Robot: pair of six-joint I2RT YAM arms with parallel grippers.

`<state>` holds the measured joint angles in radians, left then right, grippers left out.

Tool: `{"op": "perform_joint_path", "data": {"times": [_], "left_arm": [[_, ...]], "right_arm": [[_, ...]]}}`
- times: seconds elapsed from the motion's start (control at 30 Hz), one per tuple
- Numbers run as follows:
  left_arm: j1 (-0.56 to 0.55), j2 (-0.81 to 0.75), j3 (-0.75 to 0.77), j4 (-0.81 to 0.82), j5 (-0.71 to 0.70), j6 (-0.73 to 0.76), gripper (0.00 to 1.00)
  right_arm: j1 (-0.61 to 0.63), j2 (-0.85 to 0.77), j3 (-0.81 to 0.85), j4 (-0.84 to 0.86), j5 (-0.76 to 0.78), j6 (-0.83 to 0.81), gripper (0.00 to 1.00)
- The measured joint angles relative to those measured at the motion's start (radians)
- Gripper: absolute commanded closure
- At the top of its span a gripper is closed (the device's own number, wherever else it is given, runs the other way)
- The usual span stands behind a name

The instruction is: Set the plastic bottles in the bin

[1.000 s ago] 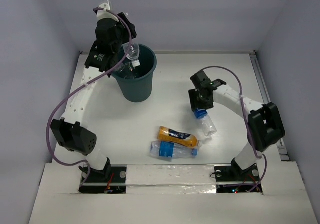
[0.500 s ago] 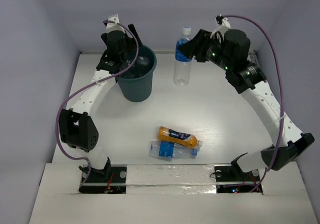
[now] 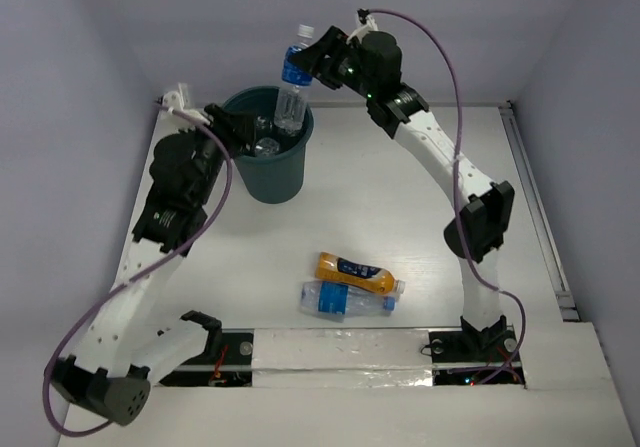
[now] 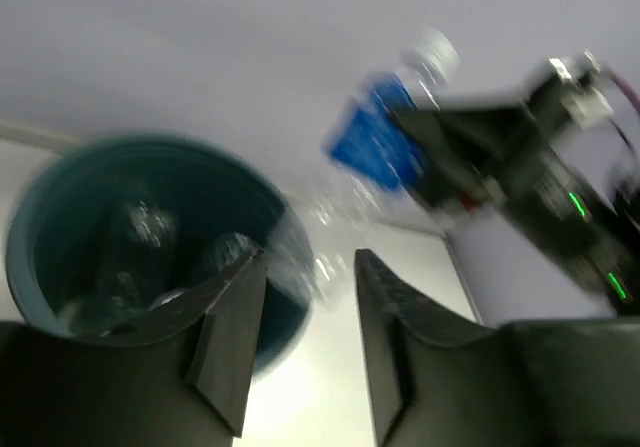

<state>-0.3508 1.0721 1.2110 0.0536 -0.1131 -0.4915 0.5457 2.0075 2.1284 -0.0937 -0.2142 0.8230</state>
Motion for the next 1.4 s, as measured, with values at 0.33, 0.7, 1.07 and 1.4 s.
{"op": "perform_joint_path", "data": {"times": [0.33, 0.7, 1.07, 1.4], "left_arm": [[-0.106, -0.281, -0.406, -0.300, 0.117, -0.175, 0.70], [-0.196, -0.455, -0.566, -0.494, 0.148, -0.364, 0.28], [-0.332, -0.366, -0.610, -0.521, 0.205, -0.439, 0.08], [-0.549, -0.270, -0.631, -0.508, 0.209, -0.520, 0.06]], "right_arm": [[0.114, 0.145, 0.198, -0.066, 0.042, -0.048, 0.31], [0.190, 0.167, 0.180, -0.072, 0.137, -0.034, 0.30], [0.207, 0.181, 0.181, -0.146, 0.284, -0.095, 0.02], [0.207, 0.075, 0.056, -0.244, 0.286, -0.241, 0.17]]}}
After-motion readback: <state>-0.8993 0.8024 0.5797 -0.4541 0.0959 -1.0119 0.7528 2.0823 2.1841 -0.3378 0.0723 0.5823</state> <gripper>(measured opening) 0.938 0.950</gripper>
